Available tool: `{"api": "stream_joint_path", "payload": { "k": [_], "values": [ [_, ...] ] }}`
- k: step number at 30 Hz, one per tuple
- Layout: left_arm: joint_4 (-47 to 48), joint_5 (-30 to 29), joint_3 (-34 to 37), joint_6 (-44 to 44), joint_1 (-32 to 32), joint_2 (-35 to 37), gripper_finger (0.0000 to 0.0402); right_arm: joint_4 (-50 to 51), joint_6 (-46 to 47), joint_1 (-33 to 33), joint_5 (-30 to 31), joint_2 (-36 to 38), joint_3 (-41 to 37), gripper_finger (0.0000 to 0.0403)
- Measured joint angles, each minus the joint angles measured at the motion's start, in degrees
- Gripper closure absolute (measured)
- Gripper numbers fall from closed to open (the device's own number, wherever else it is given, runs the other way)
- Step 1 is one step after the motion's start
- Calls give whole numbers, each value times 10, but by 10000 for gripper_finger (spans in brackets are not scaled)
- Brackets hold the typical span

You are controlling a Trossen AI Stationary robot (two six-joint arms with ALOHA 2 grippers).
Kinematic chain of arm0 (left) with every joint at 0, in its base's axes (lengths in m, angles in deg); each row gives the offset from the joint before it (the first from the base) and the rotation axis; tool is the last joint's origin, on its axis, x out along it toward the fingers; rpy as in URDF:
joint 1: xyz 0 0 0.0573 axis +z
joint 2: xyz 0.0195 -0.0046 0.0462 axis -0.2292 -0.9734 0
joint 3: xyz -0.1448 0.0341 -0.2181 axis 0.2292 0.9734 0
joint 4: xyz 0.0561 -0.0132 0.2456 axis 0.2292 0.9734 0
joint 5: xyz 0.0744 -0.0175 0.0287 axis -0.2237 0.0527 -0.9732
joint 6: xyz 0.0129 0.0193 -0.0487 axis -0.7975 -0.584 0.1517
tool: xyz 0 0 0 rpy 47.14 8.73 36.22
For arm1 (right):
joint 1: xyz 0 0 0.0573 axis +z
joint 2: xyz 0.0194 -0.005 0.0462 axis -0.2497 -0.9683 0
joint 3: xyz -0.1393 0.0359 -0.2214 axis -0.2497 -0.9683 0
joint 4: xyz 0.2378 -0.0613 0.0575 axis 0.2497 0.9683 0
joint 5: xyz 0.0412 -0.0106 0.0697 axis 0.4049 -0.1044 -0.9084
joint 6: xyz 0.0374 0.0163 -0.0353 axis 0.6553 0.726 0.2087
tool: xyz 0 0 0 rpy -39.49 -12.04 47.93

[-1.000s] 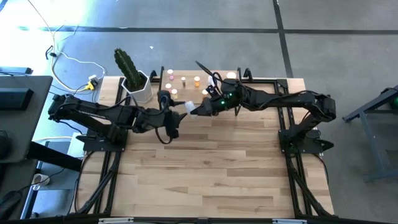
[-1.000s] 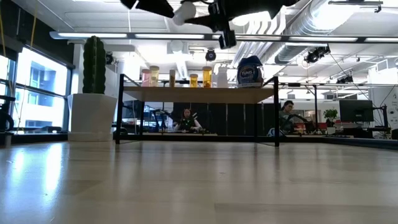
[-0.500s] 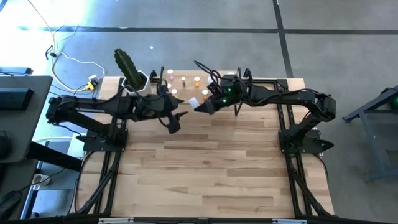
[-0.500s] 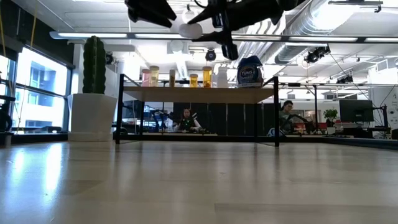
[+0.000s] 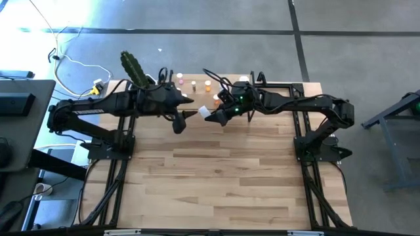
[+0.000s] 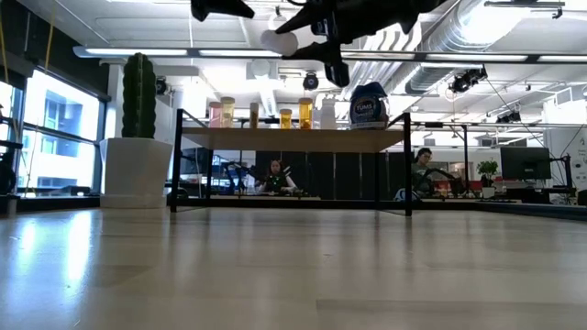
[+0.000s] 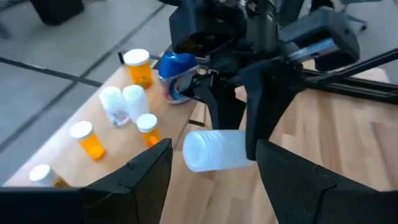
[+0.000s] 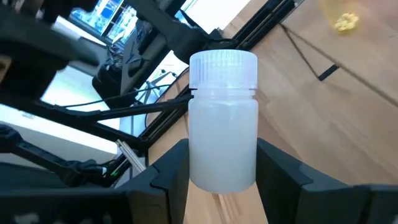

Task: Pick and place medicine bottles onto shelf by color
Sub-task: Put the white pill bottle on the shelf

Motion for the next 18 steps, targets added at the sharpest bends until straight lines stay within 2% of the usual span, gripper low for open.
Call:
{"api": "stream_joint_path", "payload": {
  "k": [7, 18],
  "values": [
    [41, 77, -25, 20, 23, 0, 178, -7, -12, 27, 13, 0, 0, 263],
    [96, 271, -47, 19, 51, 0, 178, -29, -150, 77, 98, 0, 0, 263]
  ]
}}
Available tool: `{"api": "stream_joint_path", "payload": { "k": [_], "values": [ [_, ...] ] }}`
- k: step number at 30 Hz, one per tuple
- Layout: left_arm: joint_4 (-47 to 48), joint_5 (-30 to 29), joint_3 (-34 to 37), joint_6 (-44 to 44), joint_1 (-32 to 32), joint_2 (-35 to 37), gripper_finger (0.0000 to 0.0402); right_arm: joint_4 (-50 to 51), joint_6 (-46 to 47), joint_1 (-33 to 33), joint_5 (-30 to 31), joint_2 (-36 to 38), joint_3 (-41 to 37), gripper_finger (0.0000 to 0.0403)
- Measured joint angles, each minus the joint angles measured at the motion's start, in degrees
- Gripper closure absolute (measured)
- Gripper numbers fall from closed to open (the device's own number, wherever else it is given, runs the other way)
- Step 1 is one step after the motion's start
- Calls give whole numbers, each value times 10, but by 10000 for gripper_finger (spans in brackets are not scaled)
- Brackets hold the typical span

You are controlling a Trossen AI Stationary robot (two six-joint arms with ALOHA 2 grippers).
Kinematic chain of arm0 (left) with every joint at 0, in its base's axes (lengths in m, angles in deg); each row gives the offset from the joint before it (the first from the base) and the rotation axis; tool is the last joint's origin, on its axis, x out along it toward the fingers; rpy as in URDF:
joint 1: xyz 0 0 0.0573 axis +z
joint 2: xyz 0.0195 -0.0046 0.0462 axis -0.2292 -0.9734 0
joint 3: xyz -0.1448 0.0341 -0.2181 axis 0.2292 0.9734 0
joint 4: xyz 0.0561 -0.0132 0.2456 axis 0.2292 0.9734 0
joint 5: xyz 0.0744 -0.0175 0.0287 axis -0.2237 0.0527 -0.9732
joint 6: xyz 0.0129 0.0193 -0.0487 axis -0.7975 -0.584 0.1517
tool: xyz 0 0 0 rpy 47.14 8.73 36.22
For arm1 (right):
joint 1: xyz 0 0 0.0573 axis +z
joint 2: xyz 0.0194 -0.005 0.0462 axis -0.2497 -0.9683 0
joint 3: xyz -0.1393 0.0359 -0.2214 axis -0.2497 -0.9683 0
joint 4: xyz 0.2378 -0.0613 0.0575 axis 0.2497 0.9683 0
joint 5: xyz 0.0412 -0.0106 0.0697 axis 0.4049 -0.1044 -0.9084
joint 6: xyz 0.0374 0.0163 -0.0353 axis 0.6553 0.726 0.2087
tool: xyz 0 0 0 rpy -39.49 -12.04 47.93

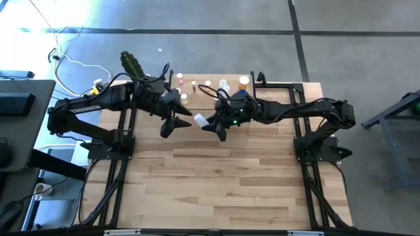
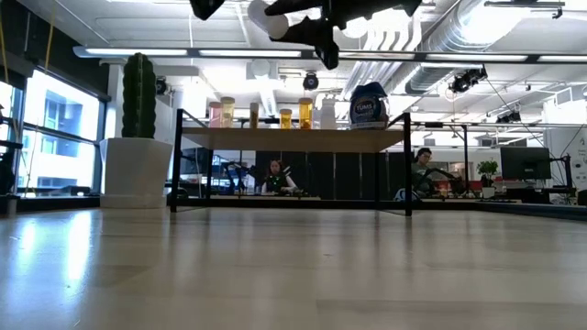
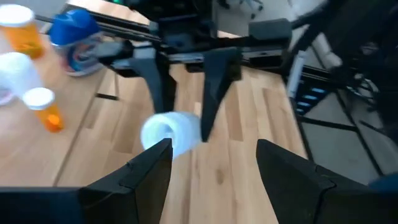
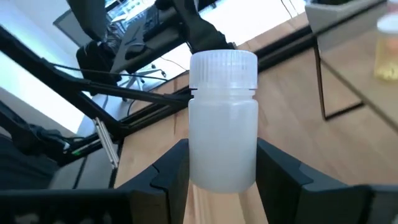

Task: Pick and place medicine bottles onto shelf by color
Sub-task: Put the white pill bottle on the shelf

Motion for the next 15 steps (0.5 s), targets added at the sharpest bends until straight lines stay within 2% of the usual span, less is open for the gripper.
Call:
{"api": "stream_joint_path", "payload": {
  "k": [15],
  "values": [
    [1, 36, 0, 15, 12, -2, 178, -55, -103, 20, -26, 0, 0, 263]
  ]
}}
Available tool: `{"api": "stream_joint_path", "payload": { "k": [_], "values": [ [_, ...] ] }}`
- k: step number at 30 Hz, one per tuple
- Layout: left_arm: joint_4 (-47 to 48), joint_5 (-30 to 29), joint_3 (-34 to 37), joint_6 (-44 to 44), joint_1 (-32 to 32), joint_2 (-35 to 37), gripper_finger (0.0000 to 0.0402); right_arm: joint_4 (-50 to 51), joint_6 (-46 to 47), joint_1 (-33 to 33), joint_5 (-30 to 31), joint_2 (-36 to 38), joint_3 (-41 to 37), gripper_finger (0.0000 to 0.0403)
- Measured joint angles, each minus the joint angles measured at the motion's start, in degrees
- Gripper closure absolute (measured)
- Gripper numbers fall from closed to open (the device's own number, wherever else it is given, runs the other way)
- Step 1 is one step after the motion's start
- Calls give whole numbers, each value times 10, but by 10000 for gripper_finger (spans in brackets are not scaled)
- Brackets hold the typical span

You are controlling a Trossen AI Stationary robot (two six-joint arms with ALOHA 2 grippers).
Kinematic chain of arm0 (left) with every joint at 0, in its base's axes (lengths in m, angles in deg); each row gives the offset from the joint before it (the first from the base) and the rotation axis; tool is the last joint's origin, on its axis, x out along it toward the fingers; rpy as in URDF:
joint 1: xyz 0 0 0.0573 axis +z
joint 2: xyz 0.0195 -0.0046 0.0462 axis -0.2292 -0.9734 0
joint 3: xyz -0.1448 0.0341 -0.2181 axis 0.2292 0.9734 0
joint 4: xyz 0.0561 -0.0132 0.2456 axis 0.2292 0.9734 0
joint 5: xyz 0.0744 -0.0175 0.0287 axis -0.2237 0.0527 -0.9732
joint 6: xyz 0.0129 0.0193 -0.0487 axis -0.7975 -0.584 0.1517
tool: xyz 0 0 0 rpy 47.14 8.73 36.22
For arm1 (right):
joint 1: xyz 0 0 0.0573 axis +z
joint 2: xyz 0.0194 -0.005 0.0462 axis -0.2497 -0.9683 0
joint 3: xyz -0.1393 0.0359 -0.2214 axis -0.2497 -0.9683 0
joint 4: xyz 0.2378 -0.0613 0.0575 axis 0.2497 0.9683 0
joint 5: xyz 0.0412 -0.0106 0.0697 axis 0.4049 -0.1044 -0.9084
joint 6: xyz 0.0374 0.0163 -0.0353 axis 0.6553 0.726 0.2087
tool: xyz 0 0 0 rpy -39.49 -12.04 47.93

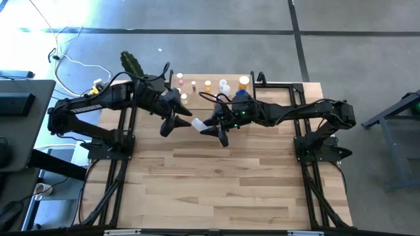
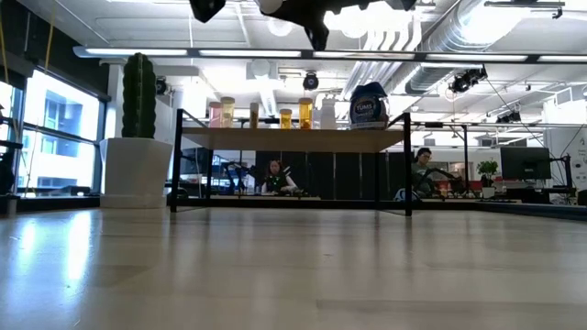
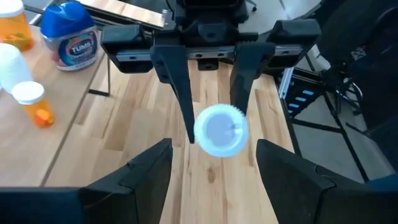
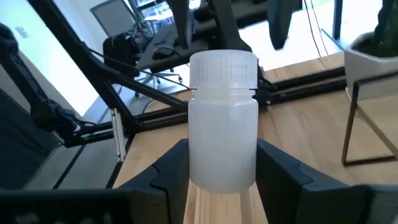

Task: Pick and place medicine bottles onto shelf by color
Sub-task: Put the white pill bottle on the shelf

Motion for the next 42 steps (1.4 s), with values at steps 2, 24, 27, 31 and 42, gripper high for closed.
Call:
{"api": "stream_joint_path", "payload": {
  "k": [2, 24, 27, 31, 42],
  "values": [
    [0, 0, 0, 0, -2, -4, 178, -6, -3, 1, 0, 0, 0, 263],
    [-57, 4, 0, 6, -5, -42, 226, -4, 2, 1, 2, 0, 0, 263],
    [-47, 5, 0, 6, -6, -42, 246, -4, 2, 0, 2, 0, 0, 263],
    [-45, 5, 0, 5, -9, -42, 261, -4, 2, 0, 2, 0, 0, 263],
    [-43, 3, 0, 0, -15, -42, 267, -4, 7, 0, 1, 0, 0, 262]
  ]
}}
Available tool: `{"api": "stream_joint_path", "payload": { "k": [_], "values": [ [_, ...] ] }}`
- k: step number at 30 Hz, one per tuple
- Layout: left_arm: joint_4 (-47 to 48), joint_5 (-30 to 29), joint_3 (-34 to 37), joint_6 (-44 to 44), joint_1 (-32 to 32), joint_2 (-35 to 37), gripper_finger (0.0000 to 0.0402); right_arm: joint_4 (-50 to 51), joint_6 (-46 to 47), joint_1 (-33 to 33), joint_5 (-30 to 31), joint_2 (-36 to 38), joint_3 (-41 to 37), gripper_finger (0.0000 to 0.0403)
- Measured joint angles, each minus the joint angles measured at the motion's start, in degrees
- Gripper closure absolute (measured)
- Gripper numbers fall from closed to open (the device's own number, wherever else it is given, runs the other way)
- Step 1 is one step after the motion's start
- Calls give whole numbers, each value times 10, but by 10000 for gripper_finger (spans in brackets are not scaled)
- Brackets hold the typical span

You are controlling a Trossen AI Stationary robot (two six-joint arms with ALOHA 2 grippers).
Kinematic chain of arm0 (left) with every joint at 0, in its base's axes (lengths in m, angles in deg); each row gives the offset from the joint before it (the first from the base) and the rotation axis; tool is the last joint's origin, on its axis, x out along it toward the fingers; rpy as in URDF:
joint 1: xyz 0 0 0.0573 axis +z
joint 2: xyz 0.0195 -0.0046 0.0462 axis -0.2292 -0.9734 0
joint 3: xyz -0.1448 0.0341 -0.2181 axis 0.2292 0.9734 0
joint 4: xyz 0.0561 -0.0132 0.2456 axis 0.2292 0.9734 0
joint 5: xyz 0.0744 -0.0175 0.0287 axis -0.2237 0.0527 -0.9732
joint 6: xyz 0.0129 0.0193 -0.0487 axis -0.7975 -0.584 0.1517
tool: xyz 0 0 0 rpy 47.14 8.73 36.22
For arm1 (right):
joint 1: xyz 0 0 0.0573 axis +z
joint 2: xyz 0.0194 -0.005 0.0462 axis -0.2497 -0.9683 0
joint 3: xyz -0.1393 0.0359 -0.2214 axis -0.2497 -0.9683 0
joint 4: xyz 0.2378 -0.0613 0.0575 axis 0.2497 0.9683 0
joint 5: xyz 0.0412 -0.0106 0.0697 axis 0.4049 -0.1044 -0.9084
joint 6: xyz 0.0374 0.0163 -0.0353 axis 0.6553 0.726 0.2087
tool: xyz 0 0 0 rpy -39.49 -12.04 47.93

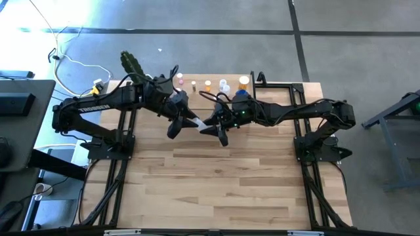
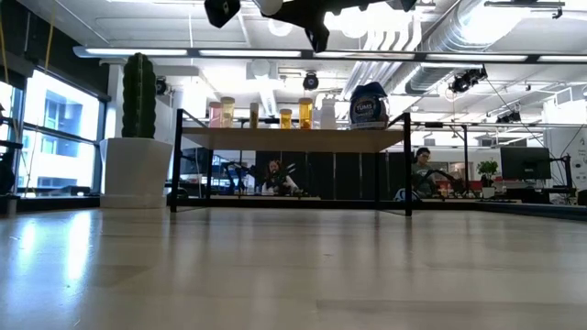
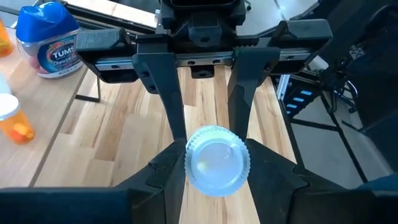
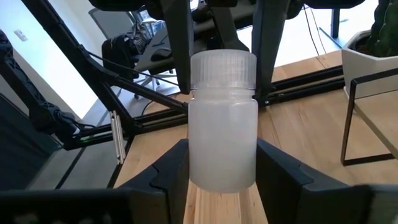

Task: Pick and place medicine bottles onto shelf by color
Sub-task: Put the white pill bottle on the shelf

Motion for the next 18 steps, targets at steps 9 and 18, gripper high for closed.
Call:
{"api": "stream_joint_path", "payload": {
  "k": [9, 18],
  "values": [
    [7, -15, 0, -58, -6, 0, 269, -4, 16, 0, 9, 0, 0, 200],
    [43, -65, 0, -119, -5, 4, 270, 2, 56, -2, 34, 11, 0, 173]
  ]
}}
